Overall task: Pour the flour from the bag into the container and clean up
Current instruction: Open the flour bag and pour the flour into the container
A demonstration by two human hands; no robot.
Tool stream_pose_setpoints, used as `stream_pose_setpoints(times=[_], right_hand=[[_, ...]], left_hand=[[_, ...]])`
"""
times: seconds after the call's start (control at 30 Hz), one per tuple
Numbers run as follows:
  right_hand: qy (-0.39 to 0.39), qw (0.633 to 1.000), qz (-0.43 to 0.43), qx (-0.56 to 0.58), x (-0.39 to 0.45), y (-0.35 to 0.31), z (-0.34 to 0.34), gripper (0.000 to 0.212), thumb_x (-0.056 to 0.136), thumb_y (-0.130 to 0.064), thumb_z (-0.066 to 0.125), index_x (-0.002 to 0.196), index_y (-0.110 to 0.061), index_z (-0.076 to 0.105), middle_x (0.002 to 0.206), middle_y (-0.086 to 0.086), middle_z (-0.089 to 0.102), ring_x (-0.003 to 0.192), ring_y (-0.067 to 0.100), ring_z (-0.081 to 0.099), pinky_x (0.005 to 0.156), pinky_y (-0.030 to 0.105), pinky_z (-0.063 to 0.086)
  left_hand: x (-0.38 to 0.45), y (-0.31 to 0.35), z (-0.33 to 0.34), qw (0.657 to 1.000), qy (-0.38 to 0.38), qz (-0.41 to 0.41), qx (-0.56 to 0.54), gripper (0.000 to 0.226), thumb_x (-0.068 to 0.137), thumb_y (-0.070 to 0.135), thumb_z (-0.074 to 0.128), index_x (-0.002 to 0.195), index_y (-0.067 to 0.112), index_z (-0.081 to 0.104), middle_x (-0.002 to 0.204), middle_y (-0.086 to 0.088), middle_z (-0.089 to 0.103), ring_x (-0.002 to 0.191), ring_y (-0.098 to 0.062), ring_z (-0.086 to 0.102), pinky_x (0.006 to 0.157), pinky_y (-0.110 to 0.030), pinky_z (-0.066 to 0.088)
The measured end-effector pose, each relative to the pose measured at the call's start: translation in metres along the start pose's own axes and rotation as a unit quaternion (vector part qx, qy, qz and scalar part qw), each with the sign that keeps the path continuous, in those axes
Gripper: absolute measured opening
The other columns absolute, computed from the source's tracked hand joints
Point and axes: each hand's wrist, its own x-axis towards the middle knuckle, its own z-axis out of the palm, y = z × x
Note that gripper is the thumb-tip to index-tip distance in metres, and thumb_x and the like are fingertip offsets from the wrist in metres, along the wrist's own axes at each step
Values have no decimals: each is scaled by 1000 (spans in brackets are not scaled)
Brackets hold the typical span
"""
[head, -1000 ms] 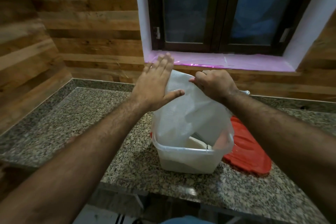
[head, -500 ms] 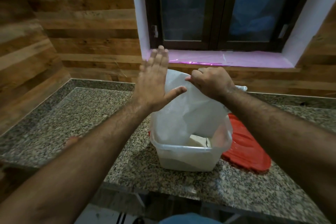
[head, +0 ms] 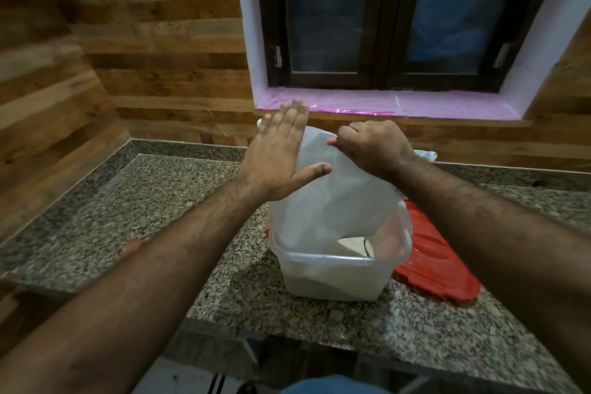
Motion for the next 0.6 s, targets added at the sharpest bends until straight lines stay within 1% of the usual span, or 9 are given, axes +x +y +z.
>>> stream_pose_setpoints(times=[0.07, 0.17, 0.2, 0.27, 0.3, 0.4, 0.47, 0.53, 0.6], right_hand=[[-5, 1000, -10, -3, -1, -1, 2, 33, 101, -33, 71, 78, -10, 66, 59, 6, 59, 46, 21, 49, 46, 22, 34], [6, 1000, -6, 5, -1, -1, 1, 32, 99, -30, 74, 77, -10, 66, 58, 6, 58, 44, 20, 47, 46, 21, 34], [10, 1000, -6, 6, -1, 0, 1, 32, 99, -30, 74, 76, -10, 65, 58, 7, 57, 44, 20, 47, 46, 21, 35], [11, 1000, -18, 4, -1, -1, 1, 32, 101, -32, 72, 78, -10, 66, 60, 7, 59, 45, 22, 51, 45, 22, 37], [14, 1000, -23, 3, -2, -2, 1, 32, 101, -32, 70, 79, -10, 66, 60, 7, 60, 46, 23, 52, 44, 23, 37], [28, 999, -32, 5, -2, -5, 1, 33, 101, -32, 71, 77, -10, 65, 58, 7, 58, 45, 23, 52, 44, 23, 35], [28, 998, -57, 4, -1, -4, 1, 31, 99, -32, 74, 79, -10, 66, 59, 7, 59, 45, 22, 53, 46, 22, 35], [21, 997, -78, 7, 0, -3, -1, 30, 97, -33, 76, 81, -10, 68, 61, 8, 62, 48, 22, 55, 49, 22, 35], [23, 996, -82, 14, 0, -3, -3, 30, 97, -36, 76, 82, -10, 68, 64, 9, 64, 50, 23, 57, 51, 23, 35]], left_hand=[[2, 0, -1, 999, -43, 2, 9, 115, 91, 93, 26, 173, 16, 0, 182, -6, 3, 167, -22, 1, 135, -48, -1], [3, 0, 1, 1000, 16, -7, 15, 119, 89, 95, 28, 172, 16, -2, 181, -6, -1, 168, -23, -1, 135, -48, 0], [4, -1, 1, 1000, 1, -14, 22, 121, 87, 97, 26, 173, 16, 0, 181, -6, 2, 168, -24, 1, 135, -49, 1], [7, -2, 2, 997, -61, -25, 51, 126, 83, 101, 21, 172, 14, 7, 181, -7, 13, 167, -24, 10, 135, -52, 5], [7, -1, 2, 996, -64, -24, 55, 127, 81, 102, 21, 172, 14, 9, 180, -8, 16, 167, -25, 13, 135, -52, 6], [9, -2, -2, 999, -5, 12, 35, 126, 80, 102, 31, 170, 14, 20, 175, -9, 31, 163, -26, 25, 135, -51, 11], [15, 0, -5, 998, -12, 49, 42, 115, 78, 100, 43, 158, 17, 44, 154, -5, 58, 146, -25, 51, 131, -49, 26], [20, 3, -8, 996, -6, 64, 54, 85, 78, 93, 58, 125, 23, 61, 117, 4, 72, 109, -21, 67, 105, -43, 49], [23, 2, -9, 996, 0, 64, 53, 67, 79, 84, 68, 102, 24, 53, 93, 8, 66, 82, -17, 63, 72, -37, 49]])
